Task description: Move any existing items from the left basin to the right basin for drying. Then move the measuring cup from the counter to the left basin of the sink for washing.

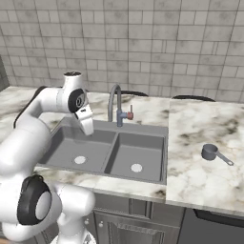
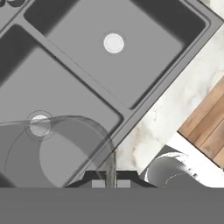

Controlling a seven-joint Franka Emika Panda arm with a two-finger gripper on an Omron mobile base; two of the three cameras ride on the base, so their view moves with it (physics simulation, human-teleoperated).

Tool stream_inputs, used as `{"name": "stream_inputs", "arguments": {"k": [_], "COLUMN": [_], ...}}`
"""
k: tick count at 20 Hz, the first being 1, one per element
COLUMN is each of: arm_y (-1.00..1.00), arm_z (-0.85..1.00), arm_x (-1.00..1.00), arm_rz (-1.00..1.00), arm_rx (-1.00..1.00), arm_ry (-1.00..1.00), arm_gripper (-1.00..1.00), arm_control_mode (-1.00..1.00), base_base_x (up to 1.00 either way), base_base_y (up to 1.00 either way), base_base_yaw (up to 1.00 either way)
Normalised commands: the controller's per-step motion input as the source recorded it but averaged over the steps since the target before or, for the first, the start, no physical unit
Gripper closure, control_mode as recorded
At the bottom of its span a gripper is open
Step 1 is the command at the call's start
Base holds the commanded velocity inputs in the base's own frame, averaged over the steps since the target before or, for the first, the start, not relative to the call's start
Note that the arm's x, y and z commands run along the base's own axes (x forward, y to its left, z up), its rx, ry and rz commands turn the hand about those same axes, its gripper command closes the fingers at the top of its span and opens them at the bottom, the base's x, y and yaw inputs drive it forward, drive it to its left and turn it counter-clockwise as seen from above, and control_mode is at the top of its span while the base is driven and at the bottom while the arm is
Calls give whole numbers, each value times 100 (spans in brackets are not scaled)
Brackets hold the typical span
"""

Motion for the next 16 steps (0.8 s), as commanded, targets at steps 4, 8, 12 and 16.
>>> {"name": "stream_inputs", "arguments": {"k": [4, 8, 12, 16], "arm_y": [-58, -58, -61, -61], "arm_z": [0, 0, 0, 0], "arm_x": [-21, -5, -4, -2], "arm_rz": [0, 0, 0, 0], "arm_rx": [1, 2, 2, 2], "arm_ry": [0, 0, 0, 0], "arm_gripper": [100, 100, 100, 100], "arm_control_mode": [-100, -100, -100, -100], "base_base_x": [0, 0, 0, 0], "base_base_y": [0, 0, 0, 0], "base_base_yaw": [0, 0, 0, 0]}}
